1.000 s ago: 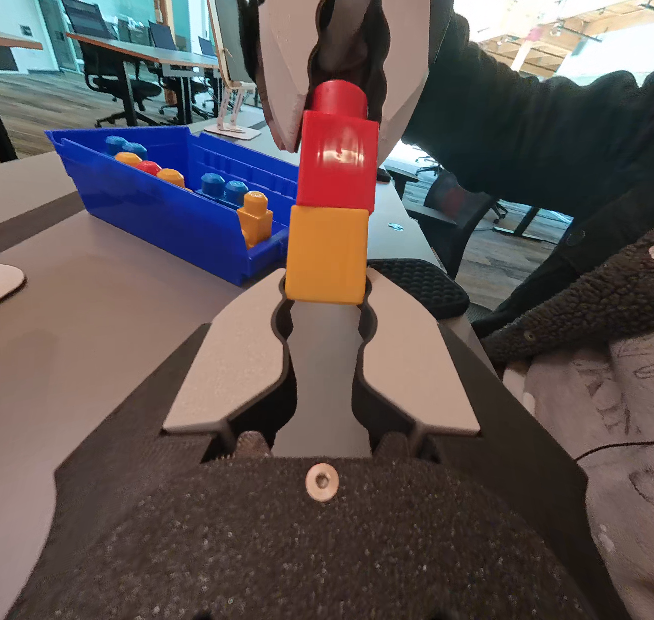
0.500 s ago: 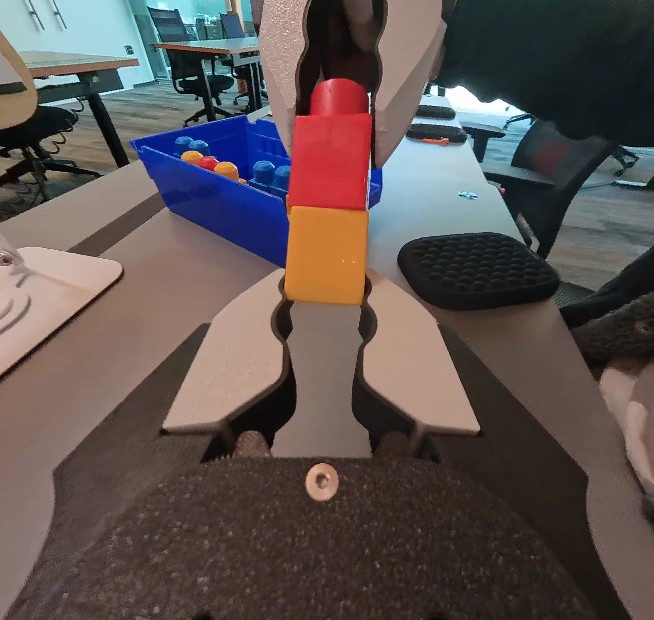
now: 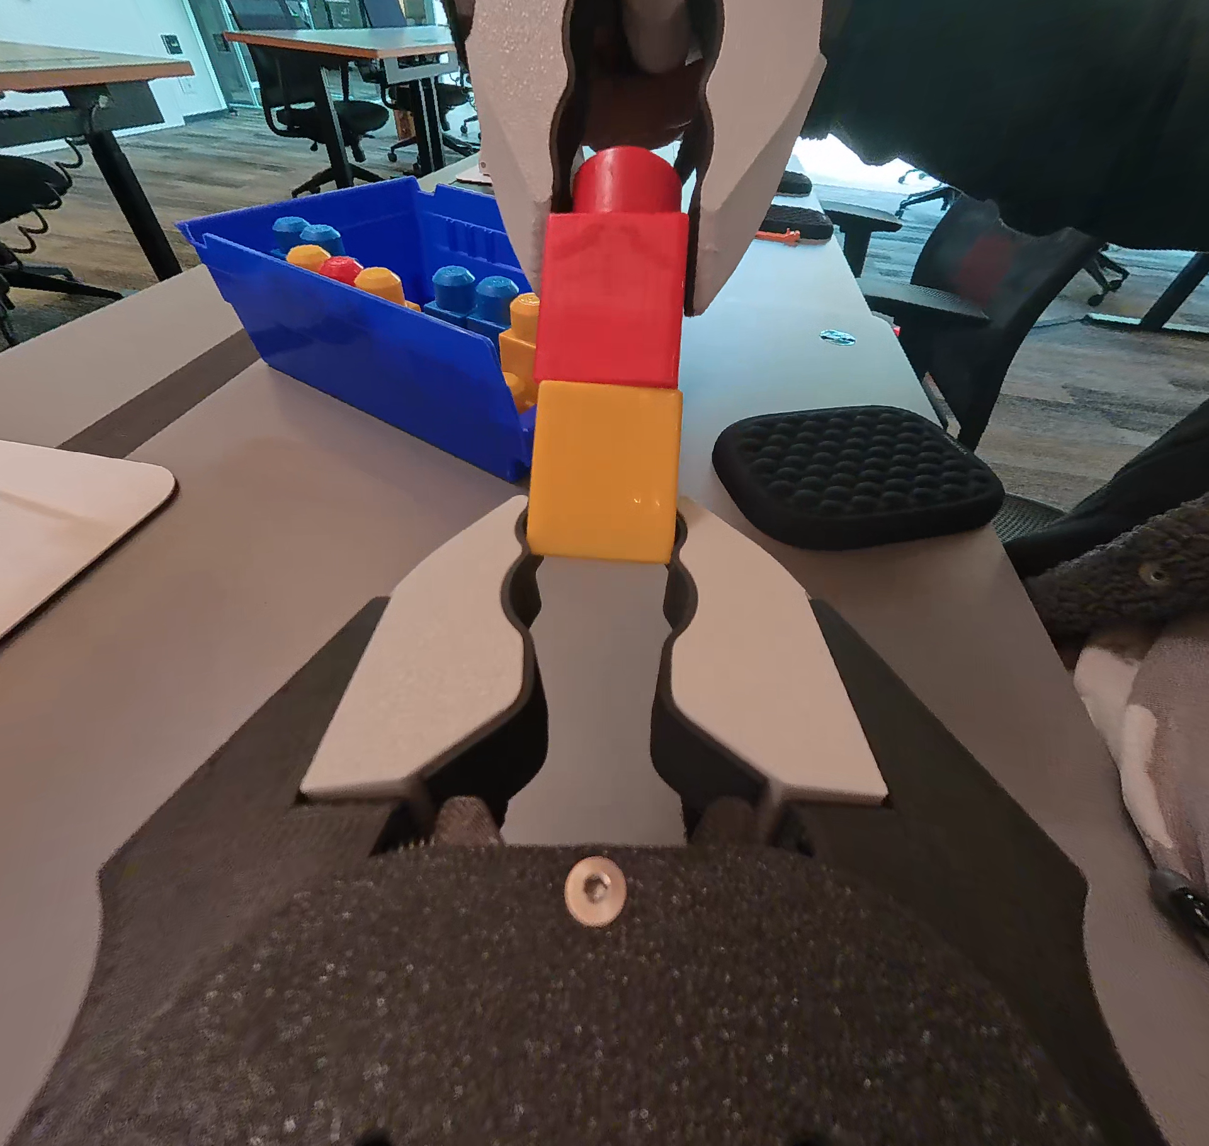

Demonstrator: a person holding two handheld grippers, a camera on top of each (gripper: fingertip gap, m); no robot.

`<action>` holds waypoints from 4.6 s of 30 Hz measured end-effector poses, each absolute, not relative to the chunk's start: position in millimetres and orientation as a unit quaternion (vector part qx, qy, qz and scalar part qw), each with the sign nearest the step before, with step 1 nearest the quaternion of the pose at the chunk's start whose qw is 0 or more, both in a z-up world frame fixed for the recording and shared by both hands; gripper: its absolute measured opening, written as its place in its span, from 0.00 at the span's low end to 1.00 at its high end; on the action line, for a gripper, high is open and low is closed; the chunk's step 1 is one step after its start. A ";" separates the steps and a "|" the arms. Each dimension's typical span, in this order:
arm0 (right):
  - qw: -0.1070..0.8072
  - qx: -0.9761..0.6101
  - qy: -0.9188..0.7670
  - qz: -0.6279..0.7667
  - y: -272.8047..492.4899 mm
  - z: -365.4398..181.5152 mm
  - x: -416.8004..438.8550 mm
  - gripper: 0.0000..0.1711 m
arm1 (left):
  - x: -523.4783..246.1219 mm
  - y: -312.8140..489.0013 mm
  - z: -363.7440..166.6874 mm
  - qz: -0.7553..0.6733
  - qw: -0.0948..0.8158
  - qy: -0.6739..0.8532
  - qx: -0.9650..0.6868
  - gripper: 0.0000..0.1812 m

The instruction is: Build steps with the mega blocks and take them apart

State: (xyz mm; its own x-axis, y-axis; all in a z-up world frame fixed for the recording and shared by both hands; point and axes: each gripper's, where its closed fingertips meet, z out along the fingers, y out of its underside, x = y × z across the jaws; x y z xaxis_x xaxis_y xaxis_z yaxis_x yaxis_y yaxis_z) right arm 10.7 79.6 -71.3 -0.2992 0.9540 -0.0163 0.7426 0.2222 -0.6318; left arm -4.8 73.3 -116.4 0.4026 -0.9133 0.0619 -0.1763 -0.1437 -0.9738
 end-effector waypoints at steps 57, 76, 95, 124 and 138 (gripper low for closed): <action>0.448 -0.504 -0.518 0.527 62.0 -6.8 6.6 0.16 | 7.3 53.6 -78.8 -0.493 0.552 0.350 -0.575 0.20; 0.444 -0.708 -0.504 0.218 267.4 12.8 157.8 0.16 | 2.1 74.7 -102.3 -0.431 0.543 0.344 -0.634 0.28; 0.350 -0.760 -0.528 0.144 395.3 -122.9 221.3 0.16 | 4.3 78.3 -119.3 -0.426 0.520 0.349 -0.653 0.25; 0.295 -0.782 -0.546 0.054 404.2 -137.4 238.9 0.19 | 9.7 77.1 -132.3 -0.424 0.497 0.361 -0.665 0.24; 0.580 -0.622 -0.443 0.283 296.8 50.8 96.7 0.26 | 6.8 72.4 -114.2 -0.397 0.529 0.366 -0.654 0.21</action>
